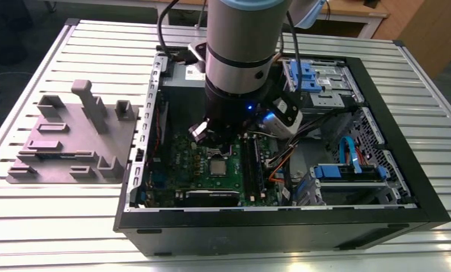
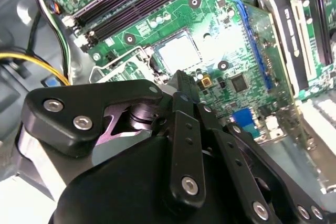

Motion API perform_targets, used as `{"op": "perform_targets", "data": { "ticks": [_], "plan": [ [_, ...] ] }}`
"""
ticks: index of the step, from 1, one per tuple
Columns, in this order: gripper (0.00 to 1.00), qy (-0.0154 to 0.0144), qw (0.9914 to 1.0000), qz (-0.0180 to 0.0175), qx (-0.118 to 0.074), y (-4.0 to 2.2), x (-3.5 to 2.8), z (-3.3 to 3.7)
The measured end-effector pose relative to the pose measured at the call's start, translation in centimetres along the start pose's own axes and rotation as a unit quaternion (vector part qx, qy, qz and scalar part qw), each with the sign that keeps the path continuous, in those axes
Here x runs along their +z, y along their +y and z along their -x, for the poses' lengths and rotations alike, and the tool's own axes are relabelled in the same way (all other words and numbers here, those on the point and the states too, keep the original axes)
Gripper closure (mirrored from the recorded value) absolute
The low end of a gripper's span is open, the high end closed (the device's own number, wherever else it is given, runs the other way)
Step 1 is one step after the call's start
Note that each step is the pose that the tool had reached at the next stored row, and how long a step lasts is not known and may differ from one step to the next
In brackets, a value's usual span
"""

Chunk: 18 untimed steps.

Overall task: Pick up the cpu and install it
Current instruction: 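Close the cpu cover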

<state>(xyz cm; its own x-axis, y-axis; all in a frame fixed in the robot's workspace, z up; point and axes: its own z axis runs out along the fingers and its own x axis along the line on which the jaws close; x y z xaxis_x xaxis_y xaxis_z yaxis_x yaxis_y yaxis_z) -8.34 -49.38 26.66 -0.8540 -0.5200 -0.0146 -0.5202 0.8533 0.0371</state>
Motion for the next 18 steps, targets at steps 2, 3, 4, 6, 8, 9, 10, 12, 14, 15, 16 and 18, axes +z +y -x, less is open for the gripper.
{"op": "perform_targets", "data": {
  "ticks": [2,3,4,6,8,9,10,12,14,15,16,18],
  "plan": [
    [0.90,0.0006,0.99988,0.0002,-0.015,0.00,0.00,0.00],
    [0.90,0.0008,0.99975,0.0003,-0.022,0.00,0.00,0.00],
    [0.90,0.0011,0.99956,0.0004,-0.030,0.00,0.00,0.00],
    [0.90,0.0016,0.99903,0.0007,-0.044,0.00,0.00,0.00],
    [0.90,0.0021,0.99830,0.0009,-0.058,0.00,0.00,0.00],
    [0.90,0.0024,0.99780,0.0010,-0.066,0.00,0.00,0.00],
    [0.90,0.0027,0.99724,0.0011,-0.074,0.00,0.00,0.00],
    [0.90,0.0033,0.99585,0.0014,-0.091,0.00,0.01,0.00],
    [0.90,0.0040,0.99403,0.0016,-0.109,0.00,0.00,0.00],
    [0.90,0.0044,0.99301,0.0017,-0.118,0.00,0.00,0.00],
    [0.90,0.0047,0.99184,0.0019,-0.127,0.00,0.01,0.00],
    [0.90,0.0054,0.98939,0.0021,-0.145,0.00,0.01,0.00]
  ]
}}
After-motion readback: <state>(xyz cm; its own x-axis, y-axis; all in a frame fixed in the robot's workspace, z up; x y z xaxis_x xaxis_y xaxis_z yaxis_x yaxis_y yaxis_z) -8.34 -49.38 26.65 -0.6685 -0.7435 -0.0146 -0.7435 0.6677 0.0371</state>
